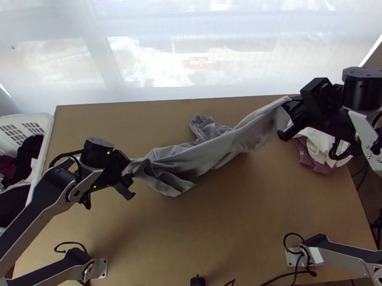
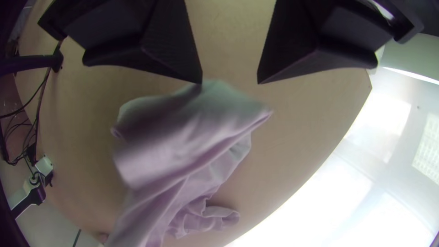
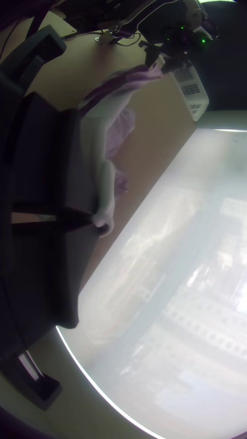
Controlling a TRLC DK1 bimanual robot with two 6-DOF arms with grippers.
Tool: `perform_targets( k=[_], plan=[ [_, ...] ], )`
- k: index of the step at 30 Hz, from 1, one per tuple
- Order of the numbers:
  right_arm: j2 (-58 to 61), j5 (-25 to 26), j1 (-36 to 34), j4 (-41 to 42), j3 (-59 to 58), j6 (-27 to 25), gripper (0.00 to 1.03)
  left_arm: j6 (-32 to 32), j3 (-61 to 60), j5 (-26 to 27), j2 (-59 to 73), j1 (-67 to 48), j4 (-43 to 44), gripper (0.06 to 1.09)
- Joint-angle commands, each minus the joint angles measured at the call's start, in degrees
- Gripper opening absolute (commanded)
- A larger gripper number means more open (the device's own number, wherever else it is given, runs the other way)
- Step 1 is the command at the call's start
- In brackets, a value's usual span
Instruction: Fold the t-shirt
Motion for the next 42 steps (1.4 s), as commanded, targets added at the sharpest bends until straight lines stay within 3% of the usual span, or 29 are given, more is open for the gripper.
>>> perform_targets(
  k=[1, 3, 10, 16, 31, 42],
  plan=[
    [-4.4, -0.1, 1.0, -1.1, -9.4, -1.3, 0.03, -0.4, -5.7, 0.2, -2.3, 3.3, -0.1, 0.94],
    [-5.4, -0.1, 1.0, -1.1, -11.4, -1.3, 0.03, -2.5, -4.7, 0.3, -2.1, 3.8, -0.4, 1.02],
    [-6.3, -0.1, 1.0, -1.1, -13.8, -1.0, 0.03, -8.7, -0.2, 6.5, 1.1, 2.7, -3.4, 1.02],
    [-6.3, -0.2, 1.1, -1.1, -14.6, -1.1, 0.03, -11.9, 0.8, 6.5, 7.7, -0.7, -1.5, 1.03],
    [-6.7, -0.1, 1.1, -1.1, -15.2, -1.3, 0.03, -18.3, 19.9, 6.5, 24.6, -2.9, 1.5, 1.03],
    [-6.8, -0.1, 0.9, -1.1, -15.2, -1.5, 0.03, -20.0, 21.2, 6.5, 29.0, -5.2, -1.7, 1.02]
  ],
)
